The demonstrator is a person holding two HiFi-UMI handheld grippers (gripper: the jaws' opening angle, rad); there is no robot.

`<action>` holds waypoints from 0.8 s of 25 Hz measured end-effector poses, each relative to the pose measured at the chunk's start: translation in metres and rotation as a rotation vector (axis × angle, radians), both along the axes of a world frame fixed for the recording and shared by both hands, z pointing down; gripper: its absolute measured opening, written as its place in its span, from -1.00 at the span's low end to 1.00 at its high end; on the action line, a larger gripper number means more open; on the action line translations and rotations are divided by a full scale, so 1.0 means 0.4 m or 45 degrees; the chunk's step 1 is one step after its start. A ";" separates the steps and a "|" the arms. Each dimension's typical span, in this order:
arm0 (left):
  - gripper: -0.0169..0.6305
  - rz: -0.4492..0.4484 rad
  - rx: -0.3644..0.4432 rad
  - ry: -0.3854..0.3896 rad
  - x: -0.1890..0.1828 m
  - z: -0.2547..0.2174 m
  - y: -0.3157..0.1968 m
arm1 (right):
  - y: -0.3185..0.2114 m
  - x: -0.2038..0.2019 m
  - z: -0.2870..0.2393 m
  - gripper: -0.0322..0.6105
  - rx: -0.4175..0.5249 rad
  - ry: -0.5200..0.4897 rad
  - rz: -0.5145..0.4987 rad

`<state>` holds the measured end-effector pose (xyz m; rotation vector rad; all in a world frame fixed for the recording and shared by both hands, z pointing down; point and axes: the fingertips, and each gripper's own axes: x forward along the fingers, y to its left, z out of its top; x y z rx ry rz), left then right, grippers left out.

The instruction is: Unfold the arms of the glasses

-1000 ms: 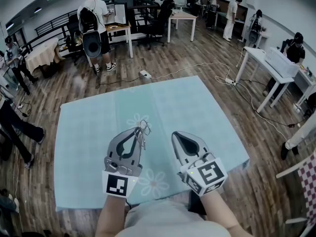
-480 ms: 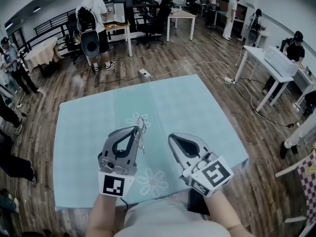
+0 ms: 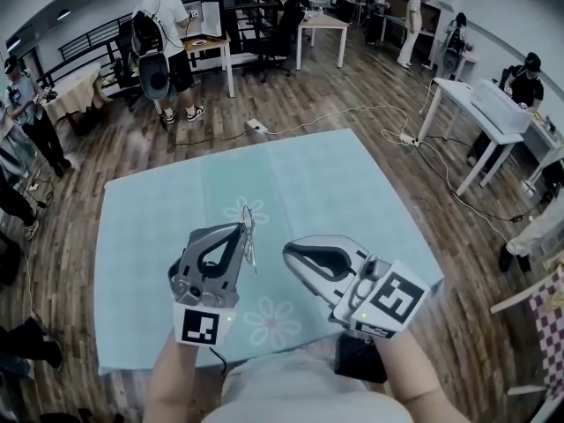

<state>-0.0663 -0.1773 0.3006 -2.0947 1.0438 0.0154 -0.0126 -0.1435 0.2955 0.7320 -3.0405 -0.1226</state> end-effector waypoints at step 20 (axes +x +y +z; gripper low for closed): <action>-0.92 -0.027 0.007 -0.025 -0.025 0.001 -0.006 | 0.053 -0.125 -0.022 -0.41 0.099 0.078 -0.105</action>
